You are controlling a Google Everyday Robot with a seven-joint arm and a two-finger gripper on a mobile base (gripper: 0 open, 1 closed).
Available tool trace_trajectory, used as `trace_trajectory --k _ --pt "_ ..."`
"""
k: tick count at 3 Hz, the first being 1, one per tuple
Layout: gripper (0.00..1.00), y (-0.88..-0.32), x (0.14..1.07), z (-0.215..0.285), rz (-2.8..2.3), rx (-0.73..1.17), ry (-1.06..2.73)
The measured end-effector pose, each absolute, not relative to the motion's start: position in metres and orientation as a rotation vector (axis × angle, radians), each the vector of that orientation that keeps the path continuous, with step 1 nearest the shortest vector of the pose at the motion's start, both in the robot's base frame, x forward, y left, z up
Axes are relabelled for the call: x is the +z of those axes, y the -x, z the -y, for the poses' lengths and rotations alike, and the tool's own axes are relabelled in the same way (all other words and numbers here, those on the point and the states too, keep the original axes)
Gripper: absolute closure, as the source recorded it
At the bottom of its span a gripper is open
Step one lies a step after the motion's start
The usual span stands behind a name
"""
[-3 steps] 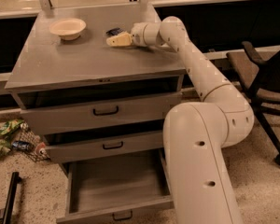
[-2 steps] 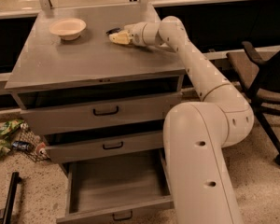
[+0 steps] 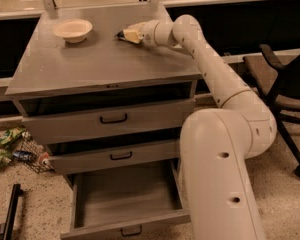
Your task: Place rxbar blueberry into bottom drawer
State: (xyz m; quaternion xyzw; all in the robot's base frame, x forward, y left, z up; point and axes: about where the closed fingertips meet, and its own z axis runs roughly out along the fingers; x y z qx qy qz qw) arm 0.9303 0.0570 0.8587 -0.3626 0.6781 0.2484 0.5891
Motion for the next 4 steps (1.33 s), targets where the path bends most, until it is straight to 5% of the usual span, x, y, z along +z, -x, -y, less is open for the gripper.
trace_trajectory --k 1,4 --pt "1.0 -0.916 0.879 -0.049 -1.514 0.568 0.899" --pt "1.0 -0.802 0.861 -0.054 -1.469 0.756 1.112"
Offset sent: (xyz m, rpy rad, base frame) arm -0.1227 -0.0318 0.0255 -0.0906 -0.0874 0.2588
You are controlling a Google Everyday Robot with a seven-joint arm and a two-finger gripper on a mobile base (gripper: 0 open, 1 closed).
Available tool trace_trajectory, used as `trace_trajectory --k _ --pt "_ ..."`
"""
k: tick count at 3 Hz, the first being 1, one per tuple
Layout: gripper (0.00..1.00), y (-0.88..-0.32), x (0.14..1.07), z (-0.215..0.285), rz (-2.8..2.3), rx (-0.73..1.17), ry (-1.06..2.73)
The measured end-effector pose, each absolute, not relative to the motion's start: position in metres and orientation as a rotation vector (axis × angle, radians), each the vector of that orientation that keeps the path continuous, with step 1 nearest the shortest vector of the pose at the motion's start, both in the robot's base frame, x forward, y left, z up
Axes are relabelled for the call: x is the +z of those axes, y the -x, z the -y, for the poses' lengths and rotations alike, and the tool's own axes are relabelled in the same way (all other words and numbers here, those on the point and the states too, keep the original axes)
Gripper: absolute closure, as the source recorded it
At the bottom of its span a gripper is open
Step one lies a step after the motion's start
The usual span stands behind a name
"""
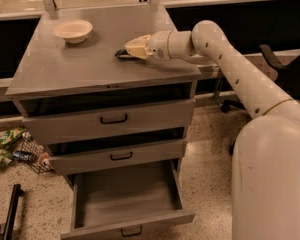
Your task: Place rxbar blueberry into bottom drawer
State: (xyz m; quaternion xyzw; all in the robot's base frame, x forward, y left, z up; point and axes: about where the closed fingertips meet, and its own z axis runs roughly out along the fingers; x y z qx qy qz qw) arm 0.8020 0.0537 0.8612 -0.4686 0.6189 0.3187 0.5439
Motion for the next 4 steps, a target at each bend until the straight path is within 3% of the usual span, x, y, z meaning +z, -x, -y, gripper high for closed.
trace_trajectory --k 2,4 --pt "1.0 -0.784 0.859 -0.064 -1.477 0.799 1.123" --pt "1.0 -0.699 0.879 -0.086 -1.522 0.917 1.07"
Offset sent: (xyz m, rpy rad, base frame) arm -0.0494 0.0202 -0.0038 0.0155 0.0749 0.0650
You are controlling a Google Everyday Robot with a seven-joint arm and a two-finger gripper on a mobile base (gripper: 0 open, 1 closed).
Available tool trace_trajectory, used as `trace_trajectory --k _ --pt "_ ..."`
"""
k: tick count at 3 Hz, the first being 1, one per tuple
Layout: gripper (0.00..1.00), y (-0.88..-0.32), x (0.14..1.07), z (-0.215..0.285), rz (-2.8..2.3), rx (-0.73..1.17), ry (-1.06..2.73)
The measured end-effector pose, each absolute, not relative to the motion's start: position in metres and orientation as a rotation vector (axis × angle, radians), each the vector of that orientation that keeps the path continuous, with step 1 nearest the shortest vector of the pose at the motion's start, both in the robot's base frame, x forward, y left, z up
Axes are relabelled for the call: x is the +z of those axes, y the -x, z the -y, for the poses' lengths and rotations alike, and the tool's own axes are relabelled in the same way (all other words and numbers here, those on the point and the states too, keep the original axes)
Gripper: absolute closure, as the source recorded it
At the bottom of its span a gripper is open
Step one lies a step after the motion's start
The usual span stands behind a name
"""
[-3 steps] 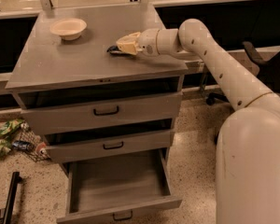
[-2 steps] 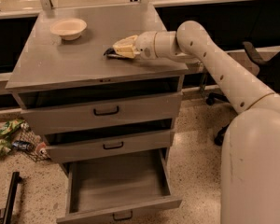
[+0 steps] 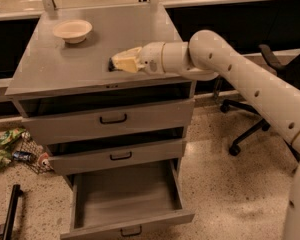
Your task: Place rxbar blueberry into bottom drawer
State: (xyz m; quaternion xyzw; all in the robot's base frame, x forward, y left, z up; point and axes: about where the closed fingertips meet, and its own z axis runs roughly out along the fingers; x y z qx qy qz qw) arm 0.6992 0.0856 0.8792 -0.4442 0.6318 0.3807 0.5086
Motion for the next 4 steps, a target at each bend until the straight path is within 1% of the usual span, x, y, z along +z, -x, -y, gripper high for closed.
trace_trajectory --k 1,2,4 --pt "1.0 -0.649 0.861 -0.106 -1.56 1.004 1.077" --pt "0.84 -0.634 0.844 -0.117 -1.582 1.058 1.096" --pt "0.38 -0.691 0.891 -0.075 -1.505 0.955 1.111"
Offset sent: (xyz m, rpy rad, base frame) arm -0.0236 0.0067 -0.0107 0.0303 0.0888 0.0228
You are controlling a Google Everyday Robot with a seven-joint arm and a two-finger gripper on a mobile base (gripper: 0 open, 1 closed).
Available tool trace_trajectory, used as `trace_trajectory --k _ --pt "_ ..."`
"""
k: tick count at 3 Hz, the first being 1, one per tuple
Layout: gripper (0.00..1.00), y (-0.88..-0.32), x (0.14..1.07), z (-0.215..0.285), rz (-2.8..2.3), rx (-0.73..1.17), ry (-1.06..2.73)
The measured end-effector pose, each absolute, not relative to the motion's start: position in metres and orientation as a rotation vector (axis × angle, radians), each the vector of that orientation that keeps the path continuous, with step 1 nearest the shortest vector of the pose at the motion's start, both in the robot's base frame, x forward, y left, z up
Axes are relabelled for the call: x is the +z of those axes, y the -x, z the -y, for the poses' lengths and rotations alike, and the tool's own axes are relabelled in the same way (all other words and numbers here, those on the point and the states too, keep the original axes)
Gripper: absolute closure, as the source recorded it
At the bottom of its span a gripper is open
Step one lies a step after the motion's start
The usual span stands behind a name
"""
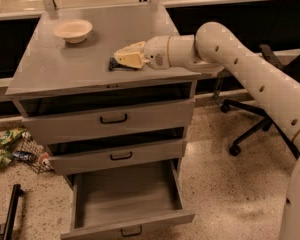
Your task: Place rxbar blueberry into bottom drawer
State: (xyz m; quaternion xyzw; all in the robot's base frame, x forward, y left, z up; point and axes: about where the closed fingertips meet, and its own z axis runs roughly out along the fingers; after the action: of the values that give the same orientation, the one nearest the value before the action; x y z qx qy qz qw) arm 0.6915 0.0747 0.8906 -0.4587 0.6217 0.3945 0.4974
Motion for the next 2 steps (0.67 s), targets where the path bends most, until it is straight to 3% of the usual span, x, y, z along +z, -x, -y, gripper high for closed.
trace_trajectory --k 1,2 --pt "0.14 -0.714 0.905 -0.056 -1.492 0.92 1.149" --pt "0.0 -0.728 0.897 -0.047 -1.514 0.901 1.214"
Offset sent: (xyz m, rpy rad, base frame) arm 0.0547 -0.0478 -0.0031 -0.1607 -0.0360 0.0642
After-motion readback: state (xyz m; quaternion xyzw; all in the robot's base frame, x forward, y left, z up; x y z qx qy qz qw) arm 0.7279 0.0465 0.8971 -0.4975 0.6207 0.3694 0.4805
